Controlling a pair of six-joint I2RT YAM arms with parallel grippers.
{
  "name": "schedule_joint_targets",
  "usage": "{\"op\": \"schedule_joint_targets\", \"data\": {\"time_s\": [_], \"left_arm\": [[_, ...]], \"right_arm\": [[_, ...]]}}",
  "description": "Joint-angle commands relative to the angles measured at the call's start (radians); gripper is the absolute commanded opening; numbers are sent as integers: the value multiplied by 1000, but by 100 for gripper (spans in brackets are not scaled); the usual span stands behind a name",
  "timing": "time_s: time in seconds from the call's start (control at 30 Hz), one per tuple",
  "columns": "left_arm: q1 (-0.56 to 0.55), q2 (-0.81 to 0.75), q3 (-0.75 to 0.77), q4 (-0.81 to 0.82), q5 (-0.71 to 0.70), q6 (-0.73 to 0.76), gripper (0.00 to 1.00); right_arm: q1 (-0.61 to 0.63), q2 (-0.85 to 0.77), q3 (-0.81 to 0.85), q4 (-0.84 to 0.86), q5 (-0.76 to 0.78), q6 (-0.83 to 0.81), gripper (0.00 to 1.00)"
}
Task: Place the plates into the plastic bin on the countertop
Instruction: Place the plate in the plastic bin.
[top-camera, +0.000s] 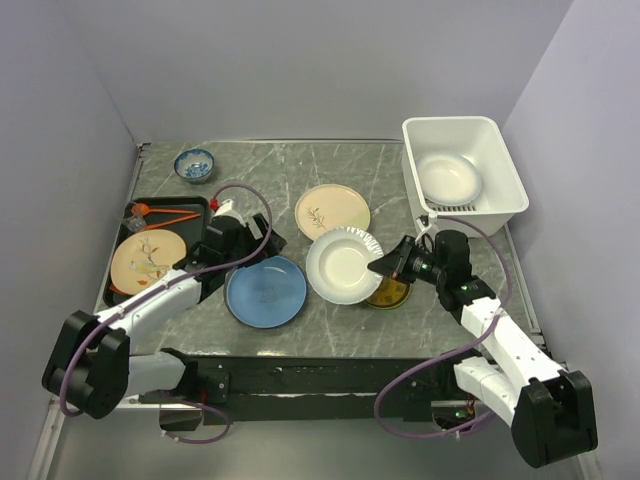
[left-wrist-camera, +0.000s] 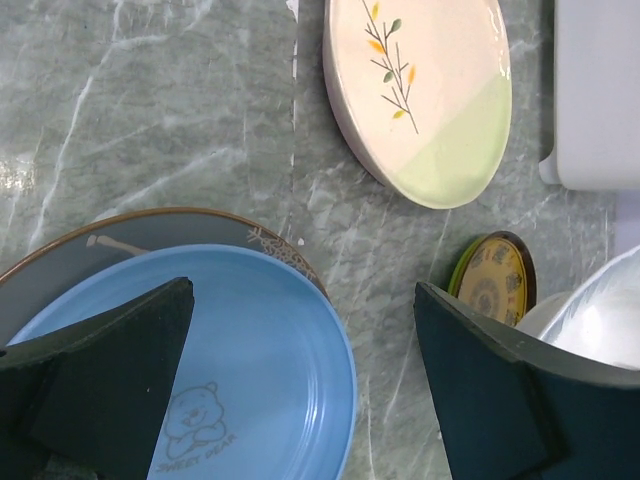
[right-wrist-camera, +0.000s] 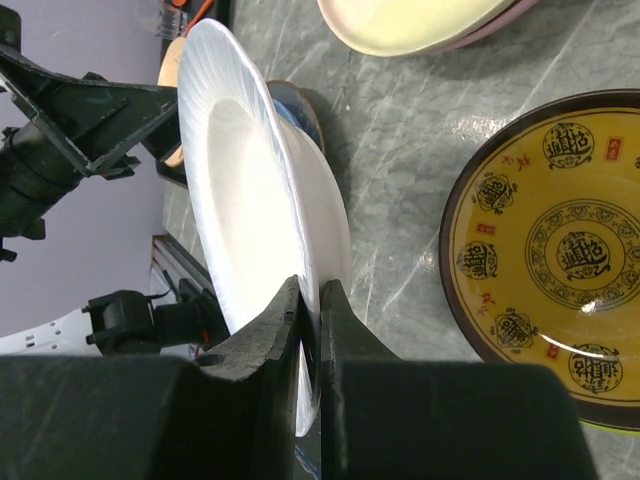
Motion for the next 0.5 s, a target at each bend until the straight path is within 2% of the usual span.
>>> {"op": "schedule_joint_targets", "data": {"time_s": [0.0,0.23,0.47], "left_arm": [[-3,44,17,53,14,17,96],[-3,64,17,67,30,27,96],[-2,41,25,22,24,35,96]], "right_arm": [[-6,-29,83,42,3,6,0],[-49,-8,162,-13,7,-11,0],[-123,112,337,-39,-45,-38,0]]}}
